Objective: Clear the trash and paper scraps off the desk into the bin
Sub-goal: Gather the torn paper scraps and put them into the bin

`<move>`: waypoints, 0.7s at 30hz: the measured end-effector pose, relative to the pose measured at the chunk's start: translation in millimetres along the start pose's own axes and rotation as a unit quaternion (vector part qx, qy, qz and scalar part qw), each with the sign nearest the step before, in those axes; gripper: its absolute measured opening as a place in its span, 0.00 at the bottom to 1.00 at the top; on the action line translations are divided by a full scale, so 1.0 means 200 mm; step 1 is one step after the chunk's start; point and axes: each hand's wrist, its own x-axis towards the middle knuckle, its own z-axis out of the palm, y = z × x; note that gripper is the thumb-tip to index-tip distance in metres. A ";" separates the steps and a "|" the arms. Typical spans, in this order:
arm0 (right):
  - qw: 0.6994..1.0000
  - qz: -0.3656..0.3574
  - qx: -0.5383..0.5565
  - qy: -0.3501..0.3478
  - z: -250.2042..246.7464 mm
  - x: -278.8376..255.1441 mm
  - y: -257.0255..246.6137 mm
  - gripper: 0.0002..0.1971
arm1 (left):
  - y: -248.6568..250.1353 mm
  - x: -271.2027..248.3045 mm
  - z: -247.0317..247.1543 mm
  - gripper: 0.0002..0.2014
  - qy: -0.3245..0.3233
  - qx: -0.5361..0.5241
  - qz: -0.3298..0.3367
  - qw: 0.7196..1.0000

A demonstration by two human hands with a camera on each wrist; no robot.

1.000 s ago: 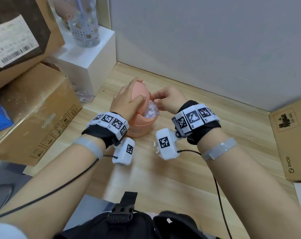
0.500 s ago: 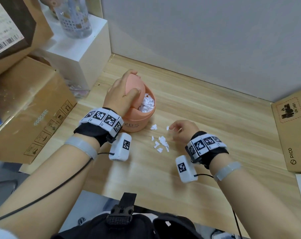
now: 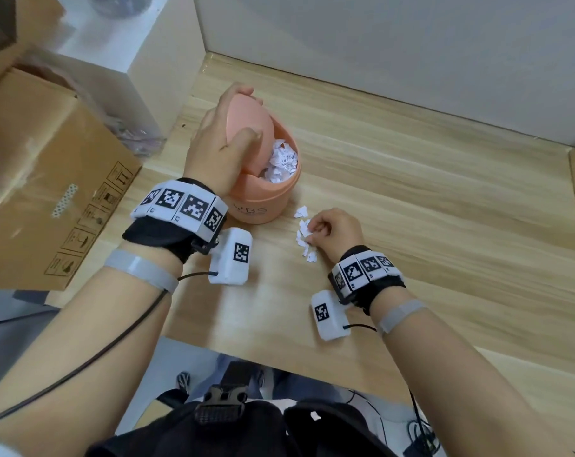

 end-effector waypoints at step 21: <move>0.985 -0.112 -0.079 -0.101 0.04 0.03 0.04 0.05 | 0.00 0.00 0.00 0.29 0.000 0.013 0.018 1.000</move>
